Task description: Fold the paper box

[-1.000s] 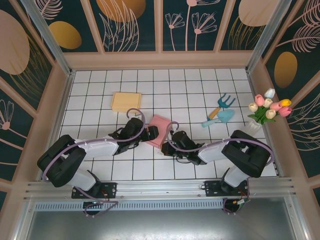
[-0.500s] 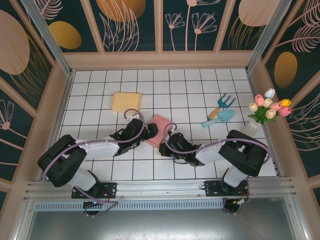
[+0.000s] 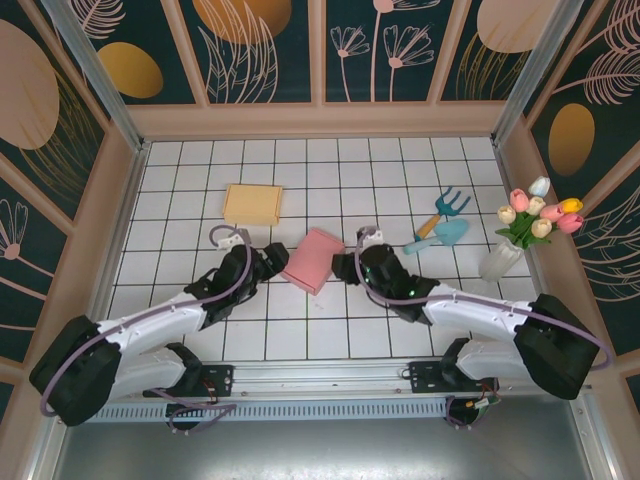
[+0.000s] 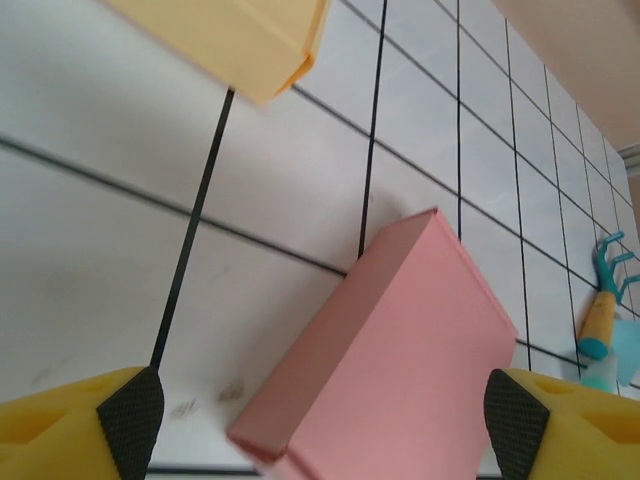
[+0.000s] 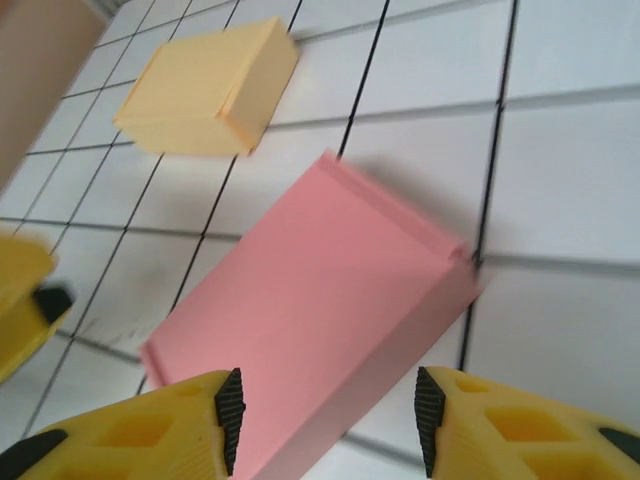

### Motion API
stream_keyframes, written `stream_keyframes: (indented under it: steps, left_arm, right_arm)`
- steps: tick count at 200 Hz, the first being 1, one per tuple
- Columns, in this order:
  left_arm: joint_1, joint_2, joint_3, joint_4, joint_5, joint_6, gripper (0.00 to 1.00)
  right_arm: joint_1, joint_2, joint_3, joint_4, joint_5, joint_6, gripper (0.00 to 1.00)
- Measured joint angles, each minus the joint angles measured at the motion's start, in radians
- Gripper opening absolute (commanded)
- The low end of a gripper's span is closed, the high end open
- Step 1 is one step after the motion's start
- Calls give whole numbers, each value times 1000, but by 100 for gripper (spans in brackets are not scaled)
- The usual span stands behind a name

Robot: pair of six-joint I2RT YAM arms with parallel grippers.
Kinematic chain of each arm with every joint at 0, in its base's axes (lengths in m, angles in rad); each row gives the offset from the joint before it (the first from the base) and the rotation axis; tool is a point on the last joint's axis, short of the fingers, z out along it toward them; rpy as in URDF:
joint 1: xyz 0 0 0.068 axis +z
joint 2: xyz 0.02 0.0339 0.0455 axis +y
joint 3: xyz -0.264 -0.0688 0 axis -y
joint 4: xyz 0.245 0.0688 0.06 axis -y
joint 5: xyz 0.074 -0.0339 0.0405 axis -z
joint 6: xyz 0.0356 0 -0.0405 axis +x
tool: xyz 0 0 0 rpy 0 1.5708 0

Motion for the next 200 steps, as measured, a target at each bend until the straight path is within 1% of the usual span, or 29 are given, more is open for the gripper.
stream_keyframes:
  steps: [22,40,75,100,133,163,200]
  left_arm:
    - [-68,-23,-28,-8,1,-65,86]
    - [-112,-25,-35,-3,14,-125,86]
    - [-125,8,-53,26,47,-208,87]
    - [-125,64,-53,50,62,-229,86]
    - [-125,150,-40,92,88,-241,85]
    - [-125,229,-3,125,106,-244,82]
    - [-125,299,47,132,96,-236,72]
  right_arm:
    - [-106,61,91,-37,-47,-105,57]
    - [-161,146,152,-43,-103,-182,57]
    - [-225,330,254,-54,-238,-291,57]
    - [-260,441,308,-57,-314,-329,57]
    - [-288,532,344,-55,-414,-352,58]
    - [-296,567,362,-27,-479,-359,58]
    - [-299,583,366,-6,-535,-359,56]
